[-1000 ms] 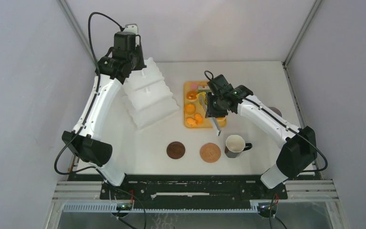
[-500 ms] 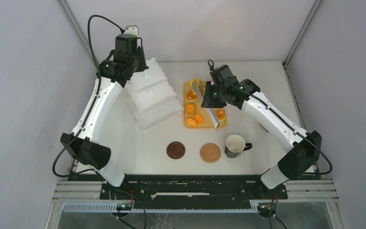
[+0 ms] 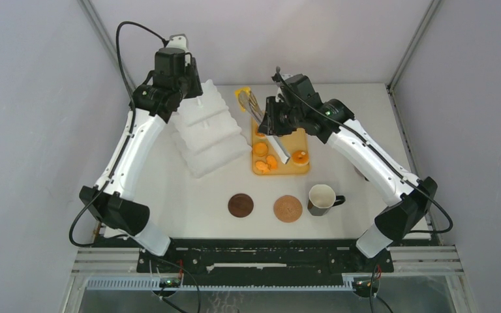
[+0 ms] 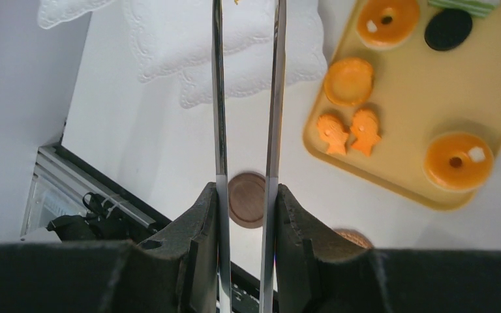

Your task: Serve the afternoon tea

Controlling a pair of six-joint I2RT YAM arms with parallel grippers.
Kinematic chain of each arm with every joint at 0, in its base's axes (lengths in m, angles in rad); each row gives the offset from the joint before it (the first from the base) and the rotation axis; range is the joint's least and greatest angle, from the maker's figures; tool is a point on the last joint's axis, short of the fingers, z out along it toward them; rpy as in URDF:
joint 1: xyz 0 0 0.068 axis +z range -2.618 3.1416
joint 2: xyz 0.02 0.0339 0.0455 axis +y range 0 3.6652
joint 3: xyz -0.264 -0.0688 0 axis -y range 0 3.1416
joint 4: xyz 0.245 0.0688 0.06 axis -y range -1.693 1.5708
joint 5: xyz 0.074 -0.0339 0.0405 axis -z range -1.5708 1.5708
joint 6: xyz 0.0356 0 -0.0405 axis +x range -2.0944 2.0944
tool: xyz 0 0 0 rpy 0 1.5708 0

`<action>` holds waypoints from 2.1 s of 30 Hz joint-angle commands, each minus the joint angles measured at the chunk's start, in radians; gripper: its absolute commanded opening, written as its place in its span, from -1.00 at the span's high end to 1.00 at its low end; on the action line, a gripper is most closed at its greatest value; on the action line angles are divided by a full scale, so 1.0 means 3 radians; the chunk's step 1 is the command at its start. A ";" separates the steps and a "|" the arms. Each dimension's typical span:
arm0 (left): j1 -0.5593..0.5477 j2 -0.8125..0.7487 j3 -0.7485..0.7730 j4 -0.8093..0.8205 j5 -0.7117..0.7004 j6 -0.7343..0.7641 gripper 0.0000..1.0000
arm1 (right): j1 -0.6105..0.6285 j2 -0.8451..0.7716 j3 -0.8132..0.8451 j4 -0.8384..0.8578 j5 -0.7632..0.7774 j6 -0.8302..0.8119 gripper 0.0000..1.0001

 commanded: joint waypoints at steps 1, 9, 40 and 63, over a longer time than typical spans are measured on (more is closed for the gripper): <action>-0.0014 -0.0255 0.0044 0.0150 -0.0082 0.0045 0.13 | 0.0048 0.0110 0.0324 0.0233 -0.0069 -0.0105 0.87; -0.0015 -0.0539 0.0047 0.0123 -0.0128 0.0040 -0.28 | 0.0103 0.0322 0.0780 0.0234 -0.0142 -0.0162 0.87; 0.0546 -0.2290 -0.1935 0.0680 -0.0404 -0.0603 -0.35 | 0.0261 0.1358 0.2036 -0.0233 -0.0306 -0.0262 0.82; 0.0554 -0.2256 -0.1944 0.0706 -0.0348 -0.0594 -0.36 | 0.0350 0.1327 0.2154 -0.0326 -0.0163 -0.0301 0.08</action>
